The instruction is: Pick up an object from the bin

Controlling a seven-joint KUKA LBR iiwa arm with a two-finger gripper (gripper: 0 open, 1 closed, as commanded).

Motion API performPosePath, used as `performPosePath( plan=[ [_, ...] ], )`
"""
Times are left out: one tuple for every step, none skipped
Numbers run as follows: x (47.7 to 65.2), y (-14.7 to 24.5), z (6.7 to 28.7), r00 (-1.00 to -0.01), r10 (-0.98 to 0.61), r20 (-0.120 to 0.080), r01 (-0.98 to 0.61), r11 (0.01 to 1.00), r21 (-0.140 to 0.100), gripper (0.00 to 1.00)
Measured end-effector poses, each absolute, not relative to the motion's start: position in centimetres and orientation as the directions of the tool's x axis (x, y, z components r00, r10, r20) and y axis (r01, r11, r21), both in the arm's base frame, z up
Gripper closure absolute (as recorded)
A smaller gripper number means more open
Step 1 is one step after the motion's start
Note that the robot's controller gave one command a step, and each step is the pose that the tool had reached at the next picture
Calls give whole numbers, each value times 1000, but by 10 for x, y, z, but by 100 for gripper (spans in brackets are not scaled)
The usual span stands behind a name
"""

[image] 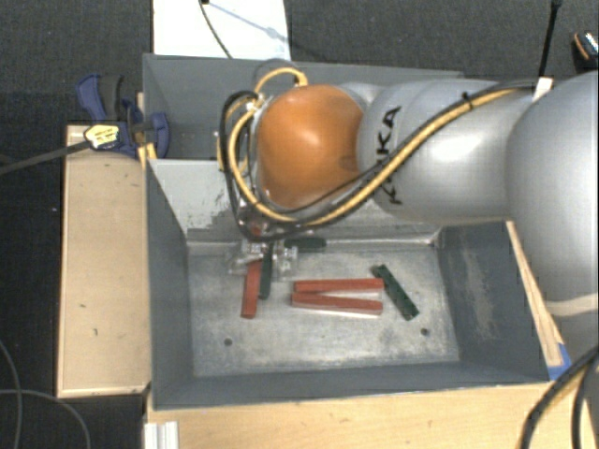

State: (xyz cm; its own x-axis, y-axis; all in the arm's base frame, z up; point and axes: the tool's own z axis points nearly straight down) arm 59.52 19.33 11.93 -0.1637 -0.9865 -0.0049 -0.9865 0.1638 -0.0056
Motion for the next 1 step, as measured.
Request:
performPosePath(
  plan=[
    [596, 194, 153, -177, -984, -5, -984, 177, -6, 100]
  ],
)
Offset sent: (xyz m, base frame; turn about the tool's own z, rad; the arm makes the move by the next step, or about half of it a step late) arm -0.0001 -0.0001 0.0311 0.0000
